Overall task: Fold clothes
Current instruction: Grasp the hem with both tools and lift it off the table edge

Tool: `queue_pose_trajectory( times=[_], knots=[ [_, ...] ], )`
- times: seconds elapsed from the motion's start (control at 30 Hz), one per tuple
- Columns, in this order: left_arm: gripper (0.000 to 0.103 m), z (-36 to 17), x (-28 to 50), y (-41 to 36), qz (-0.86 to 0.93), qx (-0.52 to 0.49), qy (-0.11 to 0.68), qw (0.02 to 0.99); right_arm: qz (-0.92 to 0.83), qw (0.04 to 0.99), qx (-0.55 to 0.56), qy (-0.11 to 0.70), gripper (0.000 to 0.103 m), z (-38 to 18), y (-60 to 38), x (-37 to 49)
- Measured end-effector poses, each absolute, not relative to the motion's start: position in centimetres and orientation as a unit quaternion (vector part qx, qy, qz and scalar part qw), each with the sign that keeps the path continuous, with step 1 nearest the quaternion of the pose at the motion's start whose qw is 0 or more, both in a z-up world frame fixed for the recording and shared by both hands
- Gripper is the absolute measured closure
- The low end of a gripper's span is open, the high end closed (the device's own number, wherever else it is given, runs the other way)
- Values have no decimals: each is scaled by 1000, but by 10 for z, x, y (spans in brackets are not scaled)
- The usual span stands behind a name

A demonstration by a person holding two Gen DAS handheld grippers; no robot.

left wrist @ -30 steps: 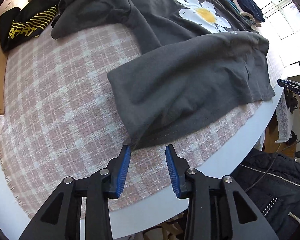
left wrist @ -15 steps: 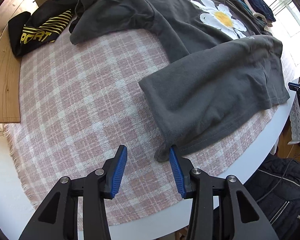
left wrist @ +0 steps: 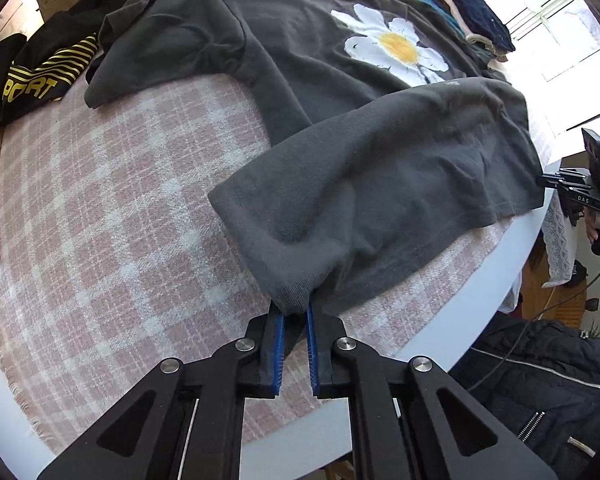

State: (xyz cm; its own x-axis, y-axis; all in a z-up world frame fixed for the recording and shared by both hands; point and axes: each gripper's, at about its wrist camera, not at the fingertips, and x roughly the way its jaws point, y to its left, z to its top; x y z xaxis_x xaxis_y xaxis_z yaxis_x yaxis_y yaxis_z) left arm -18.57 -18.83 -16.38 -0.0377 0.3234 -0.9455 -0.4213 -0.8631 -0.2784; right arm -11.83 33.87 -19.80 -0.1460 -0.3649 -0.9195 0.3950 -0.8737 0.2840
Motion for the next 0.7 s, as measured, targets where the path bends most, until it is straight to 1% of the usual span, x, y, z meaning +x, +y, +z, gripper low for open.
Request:
queue_pose_trajectory(
  times=[0.13, 0.17, 0.27, 0.37, 0.43, 0.5, 0.53, 0.57, 0.6, 0.63, 0.67, 0.7],
  knots=[
    [99, -116, -145, -211, 738, -614, -4, 279, -768, 271, 579, -37, 99, -145, 365, -84],
    [102, -104, -154, -198, 740, -611, -9, 283, -769, 269, 577, -44, 99, -136, 372, -75],
    [101, -88, -120, -206, 740, -607, -20, 290, -764, 261, 588, -54, 99, -120, 396, -47],
    [100, -96, -94, -213, 721, -636, -19, 274, -730, 250, 635, -37, 99, -133, 404, -21],
    [102, -105, -86, -216, 713, -648, -16, 265, -693, 252, 675, -30, 99, -157, 401, -6],
    [102, -117, -89, -215, 711, -653, -8, 260, -662, 226, 715, 12, 97, -182, 394, 1],
    [99, -125, -95, -215, 713, -653, -6, 257, -657, 209, 724, 25, 97, -188, 395, 0],
    [94, -133, -102, -208, 715, -651, 11, 253, -660, 192, 726, 31, 97, -190, 398, -3],
    [92, -143, -109, -202, 718, -650, 38, 245, -665, 173, 726, 31, 97, -190, 403, -8],
    [84, -152, -116, -195, 720, -649, 67, 237, -673, 153, 723, 26, 96, -187, 410, -14],
    [76, -163, -120, -190, 714, -655, 73, 235, -682, 133, 719, 23, 94, -184, 415, -20],
    [74, -174, -124, -186, 707, -663, 76, 234, -693, 114, 712, 22, 90, -178, 419, -25]
  ],
)
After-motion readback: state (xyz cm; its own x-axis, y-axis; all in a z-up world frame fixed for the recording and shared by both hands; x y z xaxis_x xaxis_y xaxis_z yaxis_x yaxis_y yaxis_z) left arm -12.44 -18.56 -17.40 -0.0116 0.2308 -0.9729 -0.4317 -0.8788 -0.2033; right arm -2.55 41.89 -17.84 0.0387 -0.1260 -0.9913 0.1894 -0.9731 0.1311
